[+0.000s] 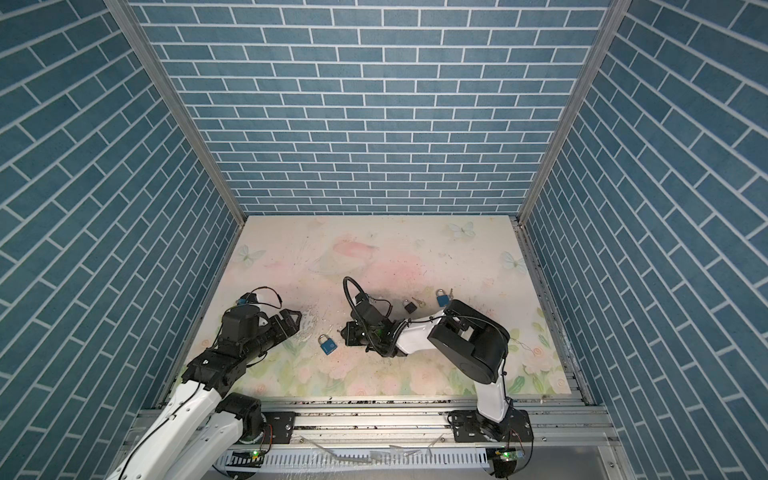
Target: Lock with the key
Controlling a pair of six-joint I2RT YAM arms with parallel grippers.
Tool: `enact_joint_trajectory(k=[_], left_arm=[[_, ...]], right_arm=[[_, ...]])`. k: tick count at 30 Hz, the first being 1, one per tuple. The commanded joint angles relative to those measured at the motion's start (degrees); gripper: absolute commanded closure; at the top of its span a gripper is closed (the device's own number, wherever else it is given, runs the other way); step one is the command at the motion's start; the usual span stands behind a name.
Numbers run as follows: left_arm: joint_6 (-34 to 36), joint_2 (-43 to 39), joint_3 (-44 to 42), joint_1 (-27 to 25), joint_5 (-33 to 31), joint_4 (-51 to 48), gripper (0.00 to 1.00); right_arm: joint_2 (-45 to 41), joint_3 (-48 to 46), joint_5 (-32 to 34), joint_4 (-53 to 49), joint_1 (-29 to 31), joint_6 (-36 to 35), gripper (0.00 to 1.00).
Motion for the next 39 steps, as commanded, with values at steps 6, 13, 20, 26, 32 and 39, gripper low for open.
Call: enact_joint_trajectory(k=[6,13,20,26,32,39], left_arm=[[1.79,-4.89,3.44,0.53,-11.97,-6.15,0.06],[3.90,-1.40,7.49,0.54,-17.21,-6.85,0.00],[6.24,4.90,12.49,0.53,-28.86,-7.36,0.00],[13.36,5.00,5.29,0.53,-39.64,7.17,0.00],[23.72,9.72,-2.88,0.47,-45.01,25.45,0.00],[37.92,15.50,-9.96,0.50,-42.65,49.84,0.00]], right_arm=[[0.36,0.65,1.84,-2.14,0.91,0.41,0.41],[-11.32,2.18,6.28,-17.71,1.98,-5.52,0.04],[-26.80,4.69,14.22,-35.47,2.39,-11.06,0.01],[-38.65,6.11,34.13,-49.95,-1.90,-12.72,0.01],[-51.79,-3.18,36.20,-48.61,-15.86,-13.99,0.01],[-59.03,-17.18,47.20,-32.98,-21.33,-42.66,0.01]])
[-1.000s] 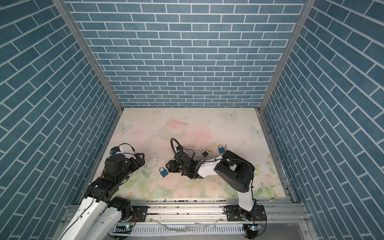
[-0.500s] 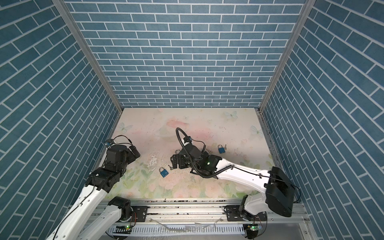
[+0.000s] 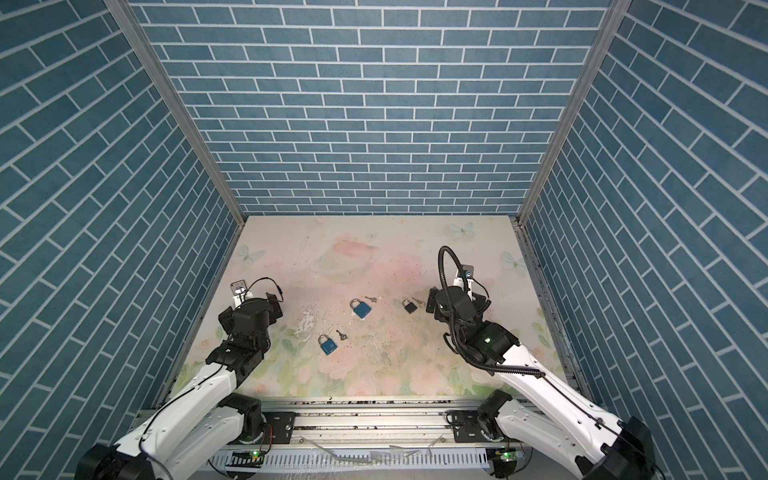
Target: Lock with the key
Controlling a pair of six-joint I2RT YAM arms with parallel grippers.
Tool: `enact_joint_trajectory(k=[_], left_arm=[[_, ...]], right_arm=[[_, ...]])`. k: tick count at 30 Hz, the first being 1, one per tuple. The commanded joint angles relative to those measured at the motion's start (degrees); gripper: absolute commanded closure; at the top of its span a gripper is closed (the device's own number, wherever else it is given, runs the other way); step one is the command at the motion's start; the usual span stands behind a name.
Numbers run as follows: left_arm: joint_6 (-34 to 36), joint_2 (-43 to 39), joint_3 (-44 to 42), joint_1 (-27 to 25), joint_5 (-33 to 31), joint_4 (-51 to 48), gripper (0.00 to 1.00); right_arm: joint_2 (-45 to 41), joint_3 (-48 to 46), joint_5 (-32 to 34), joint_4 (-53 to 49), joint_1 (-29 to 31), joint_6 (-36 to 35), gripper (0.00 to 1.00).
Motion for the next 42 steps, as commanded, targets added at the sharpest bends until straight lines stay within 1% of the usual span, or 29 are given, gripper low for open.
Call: enact_joint_trajectory(k=[1,3,4,6,8,11,12,14,16,19,22,25,27,31,32,33,34,35,36,37,38,39,42], left_arm=[[9.94,3.26,-3.01,0.31,-0.23,19.71,0.00],[12.90,7.15,-4.07,0.39,1.28,25.21,0.00],[14.03,9.34,-4.56,0.39,1.90,28.04,0.00],[15.02,12.79,-5.77,0.61,4.34,33.07,0.01],[16.40,16.38,-6.71,1.01,6.11,38.06,0.01],[17.54,21.85,-6.48,2.66,8.49,43.62,0.00],[17.35,23.54,-6.39,3.54,9.75,45.75,0.00],[17.91,26.02,-5.30,4.05,10.95,46.68,0.01],[18.92,28.54,-5.36,4.47,12.23,49.88,0.00],[19.44,31.51,-6.20,4.91,13.87,54.69,0.00],[19.93,34.25,-6.18,4.96,15.41,57.05,0.00],[20.38,38.25,-5.99,5.06,16.45,60.63,0.00],[20.80,40.36,-5.43,5.06,17.16,61.26,0.00],[20.38,40.77,-5.69,5.17,16.06,62.23,0.00],[20.39,40.98,-5.49,5.14,15.69,62.30,0.00],[20.21,40.62,-5.23,5.14,15.59,61.31,0.00],[20.05,40.47,-4.76,5.14,15.46,60.09,0.00],[20.09,40.52,-4.22,5.14,15.24,59.24,0.00],[19.99,40.29,-3.71,5.14,14.91,58.26,0.00],[19.85,40.19,-3.41,5.14,14.80,57.30,0.00],[19.85,40.26,-3.34,5.15,14.73,57.25,0.00],[19.85,40.30,-3.13,5.14,14.61,57.20,0.01],[19.68,40.19,-2.44,5.21,14.21,55.64,0.00]], right_arm=[[-0.79,-6.79,6.54,11.77,-3.02,-21.43,0.01],[-0.81,-9.97,9.36,18.51,-6.90,-24.81,0.01],[-0.94,-11.26,9.15,20.46,-10.02,-25.09,0.01],[-1.77,-13.71,5.93,23.42,-15.77,-25.17,0.01],[-3.05,-16.53,3.00,27.06,-19.69,-25.42,0.01],[-3.35,-22.27,-4.79,38.37,-25.06,-27.62,0.01],[-1.78,-23.60,-6.88,42.67,-26.93,-27.45,0.01],[2.37,-24.03,-10.73,47.27,-29.75,-28.04,0.01],[8.69,-25.56,-13.14,55.66,-32.55,-30.78,0.01],[17.32,-27.20,-18.07,66.68,-36.71,-30.26,0.01],[22.12,-27.84,-25.21,73.88,-38.55,-29.53,0.01],[26.35,-27.71,-27.67,78.51,-40.01,-28.12,0.01],[30.29,-27.99,-28.75,82.96,-41.53,-27.16,0.01],[40.38,-27.44,-33.79,93.11,-43.38,-26.65,0.01],[38.92,-27.11,-33.70,89.67,-43.49,-26.50,0.01],[36.99,-25.49,-33.80,83.40,-43.88,-26.41,0.01],[37.69,-23.82,-32.78,81.95,-44.05,-25.82,0.01],[38.03,-22.41,-31.56,79.67,-44.08,-25.38,0.01],[37.24,-20.17,-29.43,73.91,-44.09,-24.67,0.01],[37.91,-18.00,-27.02,71.10,-44.02,-23.89,0.01],[37.59,-17.61,-25.99,70.27,-43.86,-23.81,0.01],[37.76,-18.20,-27.46,71.70,-43.82,-24.19,0.01],[37.69,-19.42,-27.64,73.93,-43.81,-24.47,0.01]])
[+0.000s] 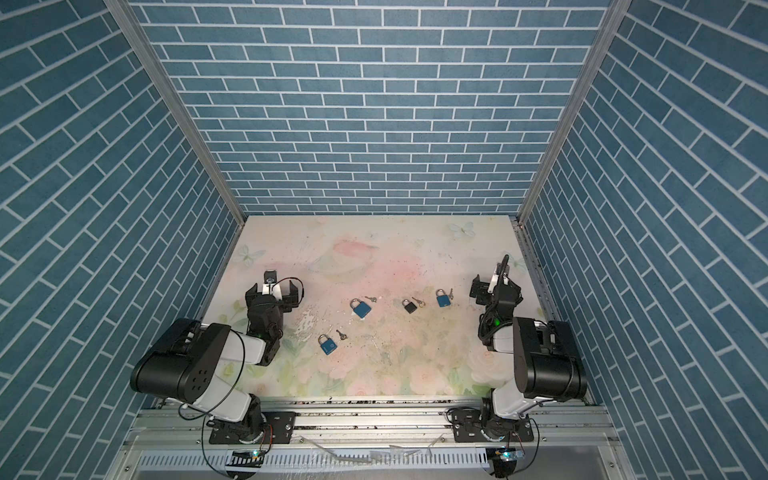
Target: Lock with the key
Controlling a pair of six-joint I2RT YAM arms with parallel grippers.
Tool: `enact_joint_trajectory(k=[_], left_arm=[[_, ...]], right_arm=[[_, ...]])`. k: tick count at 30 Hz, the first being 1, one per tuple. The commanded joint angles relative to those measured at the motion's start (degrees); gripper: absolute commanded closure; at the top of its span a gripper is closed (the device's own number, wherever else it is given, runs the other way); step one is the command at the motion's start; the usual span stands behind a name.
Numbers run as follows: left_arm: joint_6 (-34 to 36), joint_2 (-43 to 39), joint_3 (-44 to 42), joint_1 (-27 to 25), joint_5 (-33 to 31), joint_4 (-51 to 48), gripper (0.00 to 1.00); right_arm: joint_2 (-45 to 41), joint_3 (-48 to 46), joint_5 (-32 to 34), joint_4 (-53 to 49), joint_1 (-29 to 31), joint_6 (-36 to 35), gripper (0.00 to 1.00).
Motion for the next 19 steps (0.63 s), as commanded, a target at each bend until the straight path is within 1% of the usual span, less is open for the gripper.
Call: enact_joint_trajectory(k=[1,4,6,7,19], left_arm=[[-0.45,-0.62,1.53,0.53,-0.94,-3.16,0.01],[-0.73,-0.71,2.20,0.81,-0.86,-4.60,0.00],[-0.78,-0.70,2.22,0.83,-0.80,-4.50,0.00],[-0.78,-0.70,2.20,0.82,-0.75,-4.46,0.00],[-0.85,-0.76,2.37,0.80,-0.76,-4.91,0.00]], right_arm=[[-0.39,-0.85,1.37,-2.17,-0.09,1.04,0.01],[-0.28,0.91,2.97,-5.06,-0.04,1.39,0.01],[-0.21,0.82,1.21,-4.96,0.00,0.91,0.01],[-0.10,1.53,1.69,-6.03,0.07,0.76,0.01],[-0.18,1.38,1.25,-5.91,0.15,0.55,0.01]])
